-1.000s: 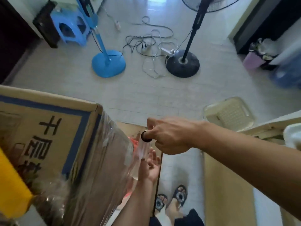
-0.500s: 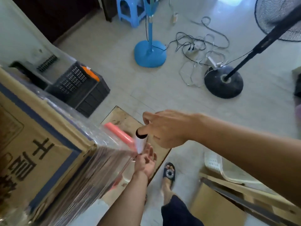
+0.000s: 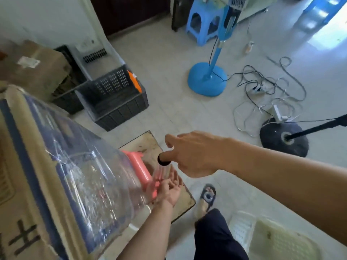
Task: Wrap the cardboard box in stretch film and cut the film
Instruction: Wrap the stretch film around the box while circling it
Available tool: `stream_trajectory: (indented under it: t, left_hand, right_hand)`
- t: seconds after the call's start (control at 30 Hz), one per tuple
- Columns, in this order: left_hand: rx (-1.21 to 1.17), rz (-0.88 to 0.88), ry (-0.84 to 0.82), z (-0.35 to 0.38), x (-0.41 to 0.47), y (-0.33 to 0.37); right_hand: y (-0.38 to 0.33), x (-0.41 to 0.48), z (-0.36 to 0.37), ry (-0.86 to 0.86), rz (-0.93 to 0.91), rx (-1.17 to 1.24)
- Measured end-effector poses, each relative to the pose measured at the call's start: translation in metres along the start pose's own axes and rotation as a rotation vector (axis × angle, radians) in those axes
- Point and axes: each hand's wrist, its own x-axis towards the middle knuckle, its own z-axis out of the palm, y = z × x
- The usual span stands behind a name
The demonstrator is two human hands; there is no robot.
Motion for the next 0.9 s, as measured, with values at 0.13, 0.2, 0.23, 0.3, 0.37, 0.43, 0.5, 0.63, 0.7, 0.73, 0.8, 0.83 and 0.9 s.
stream_trajectory:
  t: [0.13,0.2,0.23,0.3,0.37,0.43,0.5,0.63,0.7,0.73,0.8,0.83,0.9]
  left_hand:
    - [-0.195,0.065,0.004,0.018,0.011,0.002]
    - [-0.318,0.114,-0.024,0.033,0.011,0.002]
    - [-0.389,0.133,-0.017,0.039,0.011,0.001]
    - [-0.488,0.168,-0.009,0.052,0.013,0.002]
    - [-0.585,0.199,-0.021,0.065,0.015,0.004]
    - [-0.644,0.214,-0.034,0.077,0.016,0.006]
    - [-0.704,0.244,-0.044,0.087,0.021,0.007]
    - [-0.799,0.287,-0.184,0.099,0.04,0.02]
    - [-0.835,0.286,-0.232,0.103,0.054,0.031]
    - [-0.863,0.295,-0.237,0.103,0.062,0.036]
    - [-0.9,0.304,-0.187,0.107,0.061,0.044]
    - [-0.909,0.315,-0.177,0.109,0.062,0.047]
    - [-0.919,0.367,-0.184,0.117,0.061,0.057]
  right_hand:
    - [0.034,0.033,-0.019,0.03,-0.186,-0.113]
    - [0.045,0.049,-0.031,0.007,-0.269,-0.189]
    - [0.048,0.056,-0.036,-0.001,-0.321,-0.22]
    - [0.051,0.068,-0.046,0.018,-0.425,-0.293]
    - [0.056,0.078,-0.058,0.045,-0.501,-0.373]
    - [0.06,0.087,-0.072,0.057,-0.561,-0.425]
    - [0.061,0.095,-0.085,0.068,-0.598,-0.476]
    - [0.061,0.116,-0.104,0.102,-0.628,-0.583]
    - [0.06,0.128,-0.109,0.104,-0.643,-0.61]
    - [0.059,0.134,-0.112,0.105,-0.662,-0.624]
    - [0.061,0.145,-0.116,0.097,-0.701,-0.642]
    - [0.062,0.151,-0.117,0.087,-0.72,-0.656]
    - [0.064,0.163,-0.123,0.066,-0.765,-0.705]
